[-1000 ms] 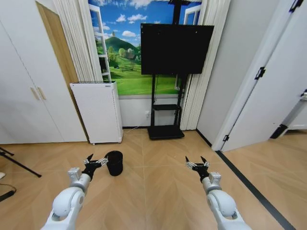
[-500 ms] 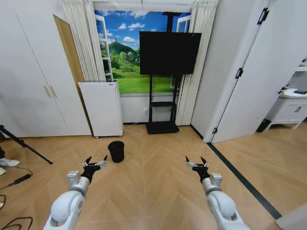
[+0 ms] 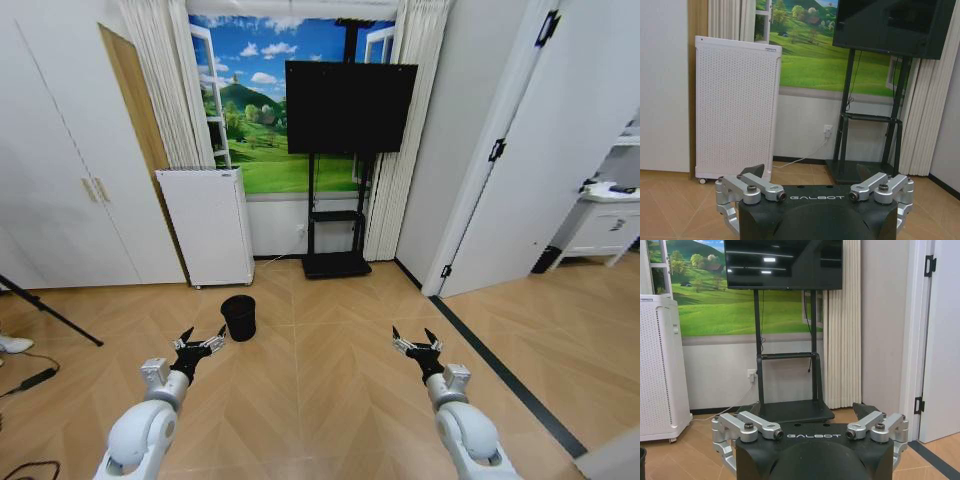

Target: Pick up the trash bin and place the garbage on the floor into it.

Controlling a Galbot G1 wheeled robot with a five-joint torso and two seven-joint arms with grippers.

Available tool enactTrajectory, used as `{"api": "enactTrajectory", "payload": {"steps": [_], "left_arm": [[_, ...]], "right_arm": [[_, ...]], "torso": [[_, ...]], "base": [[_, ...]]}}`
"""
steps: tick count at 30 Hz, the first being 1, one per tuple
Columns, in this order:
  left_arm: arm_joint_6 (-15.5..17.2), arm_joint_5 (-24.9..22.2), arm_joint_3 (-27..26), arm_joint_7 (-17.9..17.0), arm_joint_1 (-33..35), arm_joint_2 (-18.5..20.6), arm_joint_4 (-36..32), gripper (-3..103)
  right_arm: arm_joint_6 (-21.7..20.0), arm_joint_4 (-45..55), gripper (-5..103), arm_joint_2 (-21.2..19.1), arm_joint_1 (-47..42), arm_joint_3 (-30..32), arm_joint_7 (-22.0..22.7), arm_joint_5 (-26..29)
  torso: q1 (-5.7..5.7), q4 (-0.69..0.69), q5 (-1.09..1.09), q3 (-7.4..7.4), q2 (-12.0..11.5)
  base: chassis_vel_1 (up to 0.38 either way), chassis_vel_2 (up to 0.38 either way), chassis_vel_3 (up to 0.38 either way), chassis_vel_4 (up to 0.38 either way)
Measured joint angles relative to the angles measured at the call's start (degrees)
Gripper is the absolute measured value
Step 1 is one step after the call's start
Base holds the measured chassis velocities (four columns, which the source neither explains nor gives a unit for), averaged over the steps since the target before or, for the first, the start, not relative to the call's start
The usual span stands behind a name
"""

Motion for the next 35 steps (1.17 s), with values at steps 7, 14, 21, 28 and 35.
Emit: {"api": "enactTrajectory", "payload": {"steps": [7, 14, 21, 28, 35], "left_arm": [[-0.69, 0.13, -0.13, -0.04, 0.09, -0.16, 0.23, 100], [-0.46, 1.09, -0.05, -0.32, 0.11, -0.38, 0.23, 100], [-0.38, 1.11, -0.03, -0.35, 0.12, -0.38, 0.23, 100], [-0.35, 1.11, -0.03, -0.38, 0.12, -0.36, 0.23, 100], [-0.31, 1.11, -0.03, -0.38, 0.12, -0.34, 0.23, 100]], "right_arm": [[-0.1, 0.0, 100, 0.14, 0.06, -0.15, 0.66, -0.81], [-0.4, 0.14, 100, 0.13, 0.11, -0.09, 1.37, -2.27], [-0.44, 0.17, 100, 0.11, 0.11, -0.05, 1.39, -2.31], [-0.47, 0.18, 100, 0.1, 0.13, -0.05, 1.39, -2.31], [-0.5, 0.18, 100, 0.11, 0.14, -0.05, 1.39, -2.33]], "torso": [[0.0, 0.0, 0.0, 0.0, -0.01], [-0.01, 0.0, 0.0, -0.01, -0.02], [-0.01, 0.0, 0.0, -0.01, -0.03], [-0.01, 0.0, 0.0, -0.01, -0.03], [-0.01, 0.0, 0.0, -0.01, -0.03]], "base": [[0.0, 0.0, 0.0, 0.0], [0.0, 0.0, 0.0, 0.0], [0.0, 0.0, 0.0, 0.0], [0.0, 0.0, 0.0, 0.0], [0.0, 0.0, 0.0, 0.0]]}}
